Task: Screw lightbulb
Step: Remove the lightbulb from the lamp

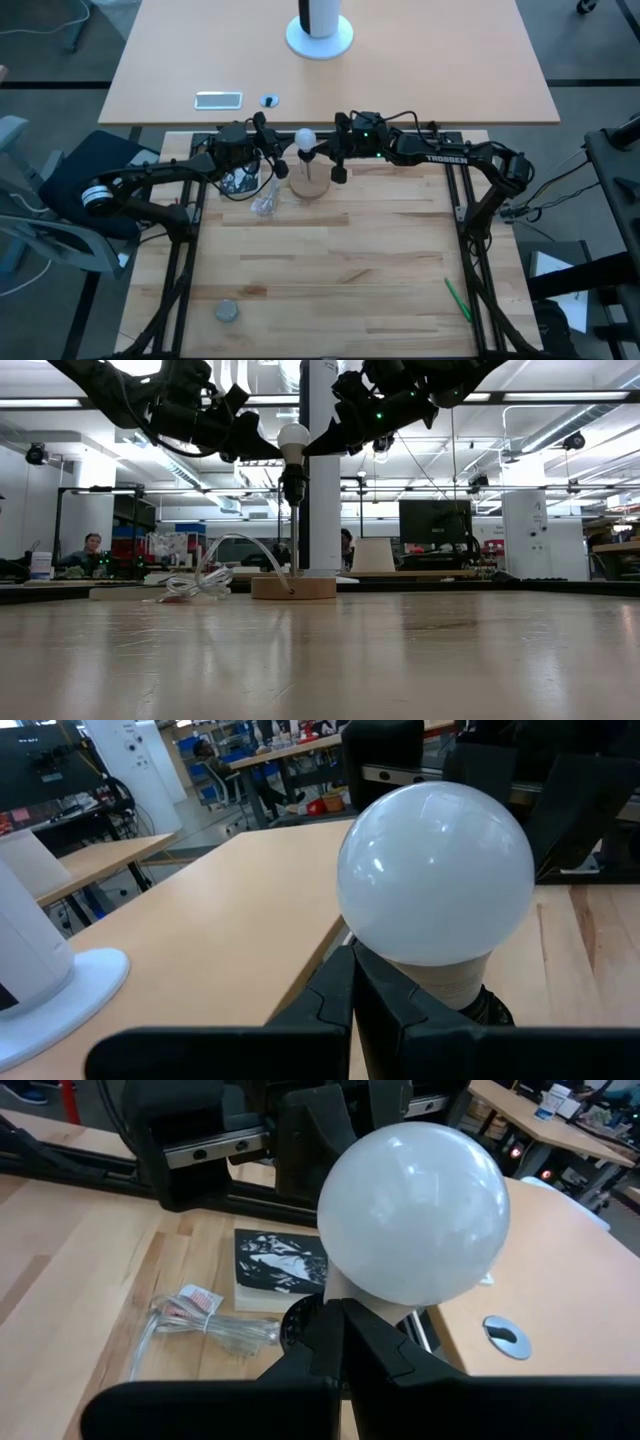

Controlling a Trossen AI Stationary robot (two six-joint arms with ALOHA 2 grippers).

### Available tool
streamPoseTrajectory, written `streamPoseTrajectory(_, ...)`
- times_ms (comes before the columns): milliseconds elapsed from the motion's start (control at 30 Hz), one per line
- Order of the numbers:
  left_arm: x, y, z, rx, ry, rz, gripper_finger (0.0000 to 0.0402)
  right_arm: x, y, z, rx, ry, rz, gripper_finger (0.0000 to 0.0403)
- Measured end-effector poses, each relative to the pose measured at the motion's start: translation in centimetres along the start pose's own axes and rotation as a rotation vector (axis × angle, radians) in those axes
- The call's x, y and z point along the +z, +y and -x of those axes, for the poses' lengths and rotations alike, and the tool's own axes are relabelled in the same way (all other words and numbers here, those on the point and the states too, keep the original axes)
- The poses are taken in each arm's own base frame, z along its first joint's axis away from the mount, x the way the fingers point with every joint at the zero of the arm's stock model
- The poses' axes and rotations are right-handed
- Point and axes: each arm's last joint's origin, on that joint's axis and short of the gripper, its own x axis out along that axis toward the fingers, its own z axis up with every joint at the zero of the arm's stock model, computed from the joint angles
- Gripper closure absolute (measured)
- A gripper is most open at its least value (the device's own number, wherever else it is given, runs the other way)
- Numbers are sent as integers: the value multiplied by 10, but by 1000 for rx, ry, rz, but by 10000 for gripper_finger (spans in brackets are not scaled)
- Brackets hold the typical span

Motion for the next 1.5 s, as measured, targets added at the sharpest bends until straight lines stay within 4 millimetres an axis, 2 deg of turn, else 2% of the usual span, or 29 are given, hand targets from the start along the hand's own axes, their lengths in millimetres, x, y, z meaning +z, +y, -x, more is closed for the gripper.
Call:
streamPoseTrajectory(333, 0, 0, 0, 0, 0, 0, 401, 6, 6, 2, 86, -50, 38, 403)
streamPoseTrajectory(633, 0, 0, 0, 1, 1, 0, 401, 8, 2, 4, -25, -32, 16, 403)
streamPoseTrajectory(1067, -1, -3, 2, -108, 8, -5, 401, 5, -4, 5, -60, -14, -27, 403)
streamPoseTrajectory(1200, 0, -5, 3, -128, 10, -5, 401, 9, -4, 11, -66, -13, -35, 403)
streamPoseTrajectory(1500, 3, 0, 4, 11, 9, -60, 401, 13, 2, 16, -30, -4, -12, 403)
